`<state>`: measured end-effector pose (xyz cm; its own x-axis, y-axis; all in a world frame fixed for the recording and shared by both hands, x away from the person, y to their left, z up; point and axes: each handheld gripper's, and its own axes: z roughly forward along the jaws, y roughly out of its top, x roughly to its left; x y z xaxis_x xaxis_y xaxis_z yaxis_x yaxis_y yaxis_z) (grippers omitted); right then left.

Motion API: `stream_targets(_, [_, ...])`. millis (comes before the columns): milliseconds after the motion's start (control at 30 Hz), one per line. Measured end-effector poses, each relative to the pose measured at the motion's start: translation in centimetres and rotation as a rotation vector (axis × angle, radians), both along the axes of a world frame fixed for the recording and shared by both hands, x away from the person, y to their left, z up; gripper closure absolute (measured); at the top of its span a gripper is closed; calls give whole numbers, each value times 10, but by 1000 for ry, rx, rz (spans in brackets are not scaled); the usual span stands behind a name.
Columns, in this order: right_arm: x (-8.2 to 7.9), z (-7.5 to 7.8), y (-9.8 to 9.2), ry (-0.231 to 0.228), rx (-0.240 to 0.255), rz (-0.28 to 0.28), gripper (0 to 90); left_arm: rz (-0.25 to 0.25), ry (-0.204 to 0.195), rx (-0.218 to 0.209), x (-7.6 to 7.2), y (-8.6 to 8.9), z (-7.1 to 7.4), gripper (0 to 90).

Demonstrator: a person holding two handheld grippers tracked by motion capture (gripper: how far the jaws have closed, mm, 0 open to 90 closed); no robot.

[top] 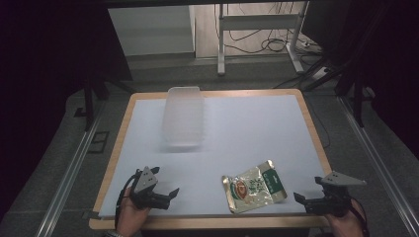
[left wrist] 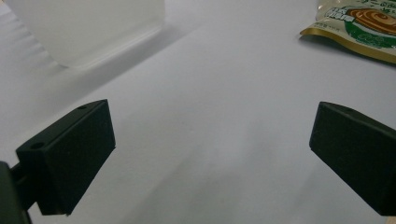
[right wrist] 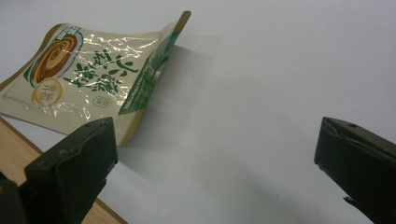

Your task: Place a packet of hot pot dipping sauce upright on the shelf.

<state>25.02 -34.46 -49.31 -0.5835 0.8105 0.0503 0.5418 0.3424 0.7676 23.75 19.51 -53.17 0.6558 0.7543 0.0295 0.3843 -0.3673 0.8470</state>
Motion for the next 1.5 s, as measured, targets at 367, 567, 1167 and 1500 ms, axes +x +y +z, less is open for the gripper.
stream_targets(367, [2,2,4,-12,7,18,0,2,21,10,1,-2,-1,1])
stream_targets(567, [4,3,11,-10,19,37,0,10,40,12,1,-2,-1,2])
stream_targets(1167, [16,1,36,13,-10,92,12,8,32,35,1,-2,-2,0])
stream_targets(1500, [24,0,48,39,16,128,29,1,32,40,1,-3,-2,1])
